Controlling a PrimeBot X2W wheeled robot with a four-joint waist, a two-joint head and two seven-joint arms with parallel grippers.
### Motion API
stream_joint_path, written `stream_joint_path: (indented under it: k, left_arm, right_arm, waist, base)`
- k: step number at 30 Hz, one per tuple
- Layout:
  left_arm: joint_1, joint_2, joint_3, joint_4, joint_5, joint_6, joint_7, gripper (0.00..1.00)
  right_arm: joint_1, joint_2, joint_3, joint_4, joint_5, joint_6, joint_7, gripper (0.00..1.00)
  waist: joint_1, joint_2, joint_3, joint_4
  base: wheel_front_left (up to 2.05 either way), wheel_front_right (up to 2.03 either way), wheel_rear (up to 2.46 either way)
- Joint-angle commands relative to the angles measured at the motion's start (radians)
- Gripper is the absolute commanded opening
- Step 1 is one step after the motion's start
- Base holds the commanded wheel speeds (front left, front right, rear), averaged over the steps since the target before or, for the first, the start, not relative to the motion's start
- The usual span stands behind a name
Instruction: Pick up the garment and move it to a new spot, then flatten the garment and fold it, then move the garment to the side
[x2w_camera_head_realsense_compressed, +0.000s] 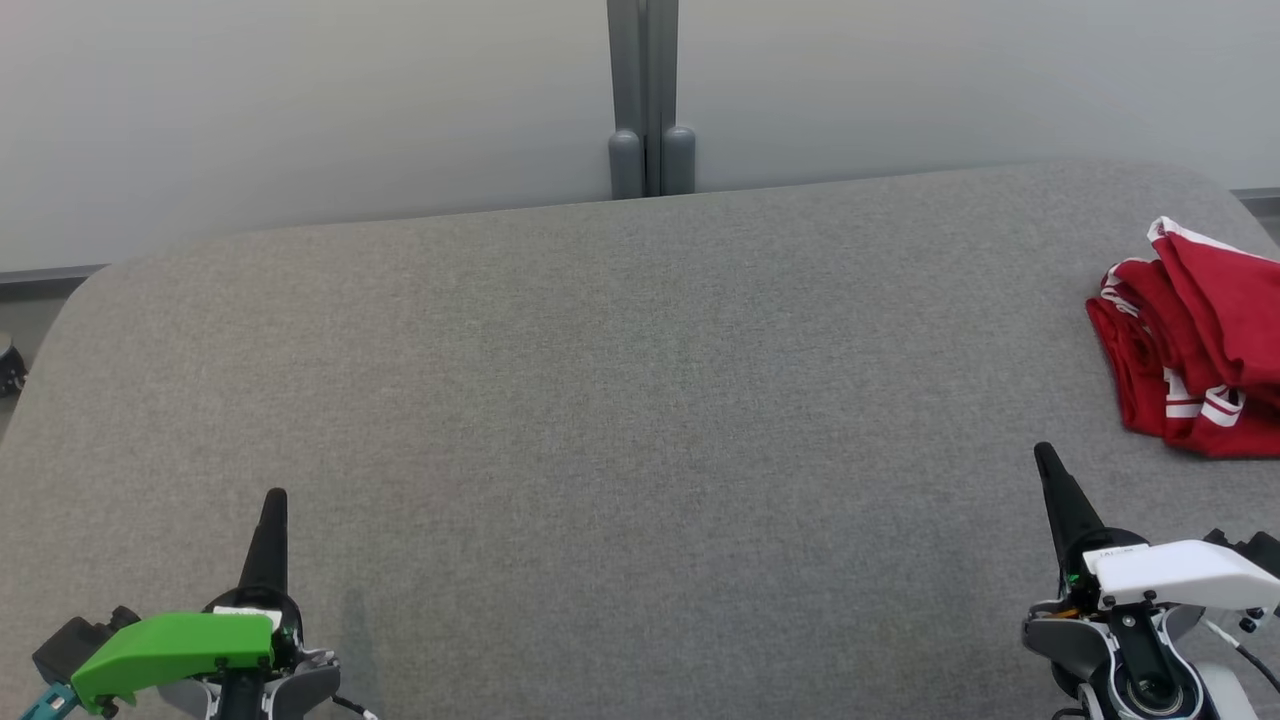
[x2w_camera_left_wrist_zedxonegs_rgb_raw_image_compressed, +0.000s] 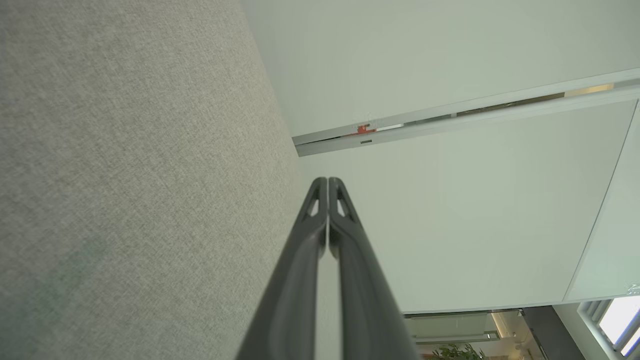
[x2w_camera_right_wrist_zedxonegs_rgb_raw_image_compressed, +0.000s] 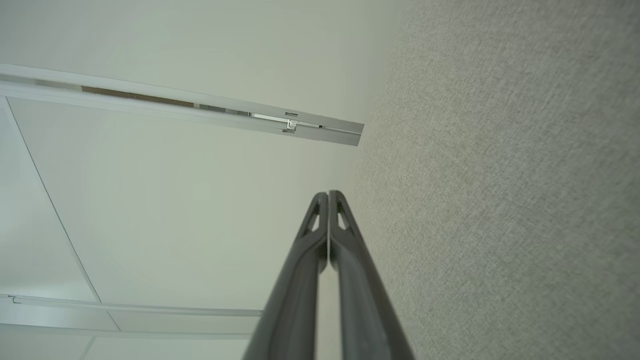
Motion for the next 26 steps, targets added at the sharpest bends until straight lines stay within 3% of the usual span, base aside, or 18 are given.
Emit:
stream_joint_path:
  k: [1, 26]
  left_arm:
    - [-0.021, 0.007, 0.005, -0.008, -0.023, -0.005, 0.006, 0.0]
    - [-0.045, 0.007, 0.021, -0.017, -0.191, -0.01, 0.053, 0.0]
  right_arm:
    - [-0.02, -0.002, -0.003, -0.001, 0.026, 0.001, 0.008, 0.0]
    - [-0.041, 0.002, -0.013, 0.008, 0.215, 0.0, 0.053, 0.0]
  waist:
    - [0.0, 0.0, 0.0, -0.001]
    - [0.0, 0.0, 0.006, -0.009]
  base:
    - [0.0, 0.0, 0.0]
    - [0.0, 0.0, 0.0]
